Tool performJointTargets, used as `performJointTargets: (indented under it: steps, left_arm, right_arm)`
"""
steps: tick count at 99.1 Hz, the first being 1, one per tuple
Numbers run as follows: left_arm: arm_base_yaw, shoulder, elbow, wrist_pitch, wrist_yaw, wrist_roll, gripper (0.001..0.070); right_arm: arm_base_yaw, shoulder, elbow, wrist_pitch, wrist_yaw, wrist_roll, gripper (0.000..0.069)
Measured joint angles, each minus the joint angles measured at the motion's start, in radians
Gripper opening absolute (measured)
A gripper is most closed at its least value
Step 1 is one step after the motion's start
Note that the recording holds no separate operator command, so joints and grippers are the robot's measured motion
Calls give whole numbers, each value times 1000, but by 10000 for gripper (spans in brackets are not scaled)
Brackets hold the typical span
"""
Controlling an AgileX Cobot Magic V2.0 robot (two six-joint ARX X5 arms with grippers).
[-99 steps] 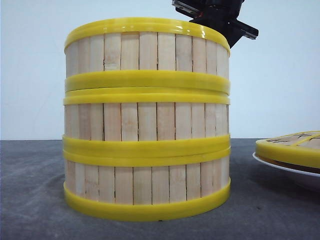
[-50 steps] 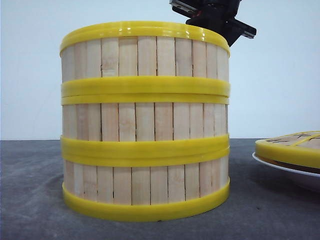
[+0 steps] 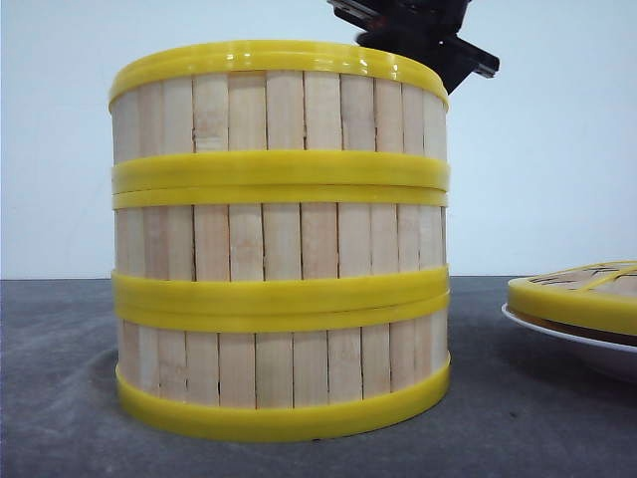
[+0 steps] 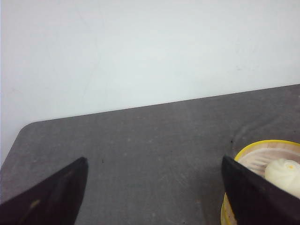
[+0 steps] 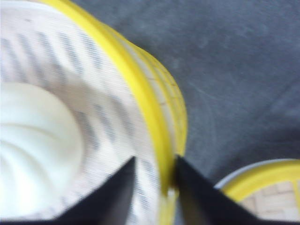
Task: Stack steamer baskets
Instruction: 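Open the right gripper and withdraw it from the stack, then move the right gripper over the woven lid and pinch its center hub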
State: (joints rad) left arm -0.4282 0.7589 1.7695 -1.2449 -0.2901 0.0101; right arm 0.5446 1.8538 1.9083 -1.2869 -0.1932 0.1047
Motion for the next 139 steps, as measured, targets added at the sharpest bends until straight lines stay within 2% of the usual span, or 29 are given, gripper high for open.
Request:
performJointTargets:
  steps: [6, 15, 67, 76, 93, 104, 122, 139]
  left_arm:
    - [0, 0, 0, 0, 0, 0, 542]
    - [0, 0, 0, 0, 0, 0, 542]
    - [0, 14, -6, 21, 1, 0, 542]
    - [0, 19, -34, 54, 2, 0, 542]
    - [0, 20, -115, 137, 2, 0, 542]
    - [0, 19, -176, 188, 2, 0, 542]
    - [0, 16, -261, 232, 3, 0, 542]
    - [0, 18, -292, 285, 52, 0, 542]
  right_arm:
    - [1, 0, 0, 13, -7, 0, 255]
    - [-4, 0, 0, 32, -12, 0, 285]
    - [-81, -12, 4, 93, -18, -21, 294]
    - [-81, -54, 4, 104, 20, -33, 294]
    - [-92, -175, -5, 130, 172, -46, 294]
    - [-136, -291, -129, 198, 188, -49, 294]
    - [-253, -478, -488, 273, 219, -49, 294]
    - [-349, -541, -744, 246, 223, -49, 294]
